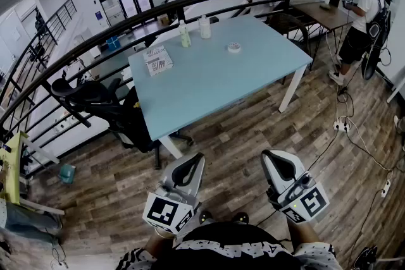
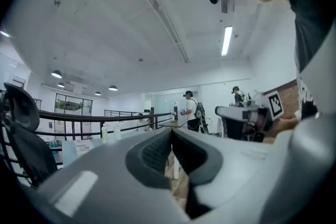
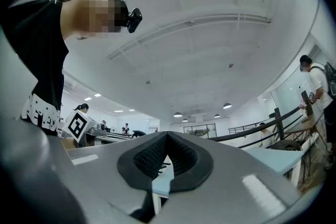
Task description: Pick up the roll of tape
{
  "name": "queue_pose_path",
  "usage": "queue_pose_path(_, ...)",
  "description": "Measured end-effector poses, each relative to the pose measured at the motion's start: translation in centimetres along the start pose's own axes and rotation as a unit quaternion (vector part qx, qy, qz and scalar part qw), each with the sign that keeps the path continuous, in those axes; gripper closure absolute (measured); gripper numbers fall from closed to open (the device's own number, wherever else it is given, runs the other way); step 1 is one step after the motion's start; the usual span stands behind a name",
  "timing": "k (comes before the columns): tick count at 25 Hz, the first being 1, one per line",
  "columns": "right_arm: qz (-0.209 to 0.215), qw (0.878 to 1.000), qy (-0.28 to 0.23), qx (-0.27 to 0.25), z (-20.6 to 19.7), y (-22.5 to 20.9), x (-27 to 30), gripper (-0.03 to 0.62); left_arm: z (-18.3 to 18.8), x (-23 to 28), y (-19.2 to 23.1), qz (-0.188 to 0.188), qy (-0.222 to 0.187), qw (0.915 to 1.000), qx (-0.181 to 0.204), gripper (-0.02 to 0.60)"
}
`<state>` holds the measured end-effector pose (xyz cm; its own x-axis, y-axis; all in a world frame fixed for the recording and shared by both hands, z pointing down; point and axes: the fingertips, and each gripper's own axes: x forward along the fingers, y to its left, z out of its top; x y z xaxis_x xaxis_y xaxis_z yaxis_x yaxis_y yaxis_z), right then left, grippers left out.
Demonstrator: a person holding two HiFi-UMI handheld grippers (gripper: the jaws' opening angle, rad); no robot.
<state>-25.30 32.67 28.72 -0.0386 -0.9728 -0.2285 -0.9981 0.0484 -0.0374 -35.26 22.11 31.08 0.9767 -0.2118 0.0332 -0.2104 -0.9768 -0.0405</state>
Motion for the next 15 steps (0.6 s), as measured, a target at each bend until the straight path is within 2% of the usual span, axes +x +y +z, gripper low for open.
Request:
queue_pose_path(9,0.005,1.0,-0.011,0.012,-0.3,-1.8,-0.1,0.594,-0.2,1.3,-0.5,0.011,0.004,0.9999,0.009,0.581)
queue_pose_path(15,0.025,1.0,-0.013,0.011,-0.5,-2.0,0.0,0.594,-0.2,1.3,-0.8,0.029,0.01,0.9994,0.015,0.581)
